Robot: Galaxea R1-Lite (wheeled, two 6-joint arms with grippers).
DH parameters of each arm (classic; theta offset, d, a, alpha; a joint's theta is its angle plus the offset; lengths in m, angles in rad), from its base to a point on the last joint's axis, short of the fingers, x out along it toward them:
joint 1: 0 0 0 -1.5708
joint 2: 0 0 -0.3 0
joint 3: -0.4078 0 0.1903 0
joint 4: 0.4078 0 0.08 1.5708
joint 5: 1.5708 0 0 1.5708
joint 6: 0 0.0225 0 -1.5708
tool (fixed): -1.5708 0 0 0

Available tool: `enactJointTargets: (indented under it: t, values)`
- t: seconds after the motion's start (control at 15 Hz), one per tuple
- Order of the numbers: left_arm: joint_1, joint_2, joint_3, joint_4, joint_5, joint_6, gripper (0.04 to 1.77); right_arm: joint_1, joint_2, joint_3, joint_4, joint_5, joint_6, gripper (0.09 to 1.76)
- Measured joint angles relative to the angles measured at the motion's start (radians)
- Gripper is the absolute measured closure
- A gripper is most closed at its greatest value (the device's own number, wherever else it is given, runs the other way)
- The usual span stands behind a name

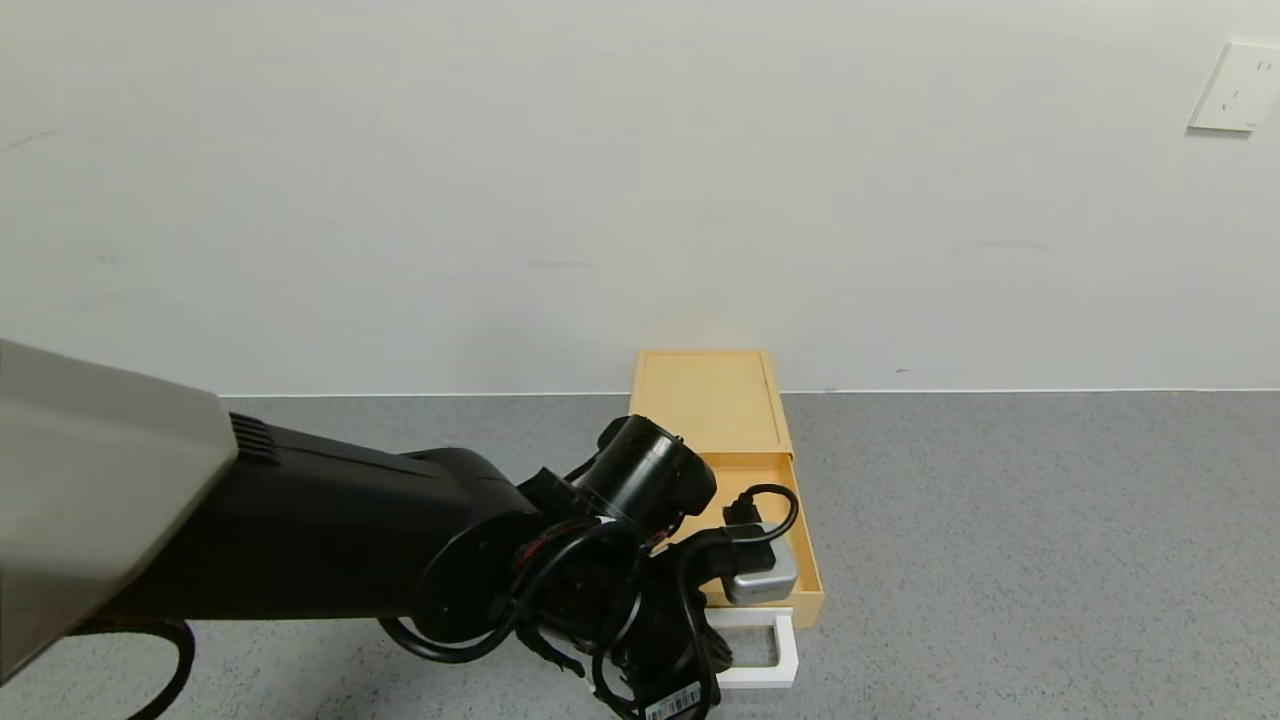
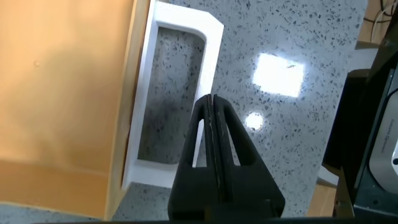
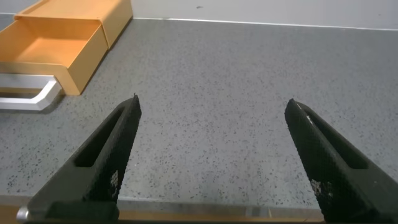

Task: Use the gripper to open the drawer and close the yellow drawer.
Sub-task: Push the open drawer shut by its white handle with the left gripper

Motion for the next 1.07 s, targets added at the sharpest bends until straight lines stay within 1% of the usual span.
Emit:
enactJointTargets:
  t: [0.13, 0.33, 0.4, 0.73, 0.93, 1.07]
  values:
    - [-0.009, 0.026, -0.023, 0.005, 0.025, 0.001, 1.70, 0.000, 0.000, 0.000, 0.000, 0.000, 0.000, 0.15]
    - [-0.024, 0.058, -0.044, 0.008, 0.116, 0.009, 1.70, 0.000, 0.000, 0.000, 0.000, 0.000, 0.000, 0.15]
    - [-0.026, 0.064, -0.048, 0.008, 0.133, 0.009, 1.70, 0.000, 0.000, 0.000, 0.000, 0.000, 0.000, 0.15]
    - [-0.030, 0.078, -0.052, 0.010, 0.143, 0.008, 1.70, 0.000, 0.000, 0.000, 0.000, 0.000, 0.001, 0.15]
    - [-0.031, 0.088, -0.062, 0.010, 0.223, 0.008, 1.70, 0.000, 0.000, 0.000, 0.000, 0.000, 0.000, 0.15]
    - [-0.032, 0.093, -0.070, 0.010, 0.235, 0.007, 1.70, 0.000, 0.000, 0.000, 0.000, 0.000, 0.000, 0.15]
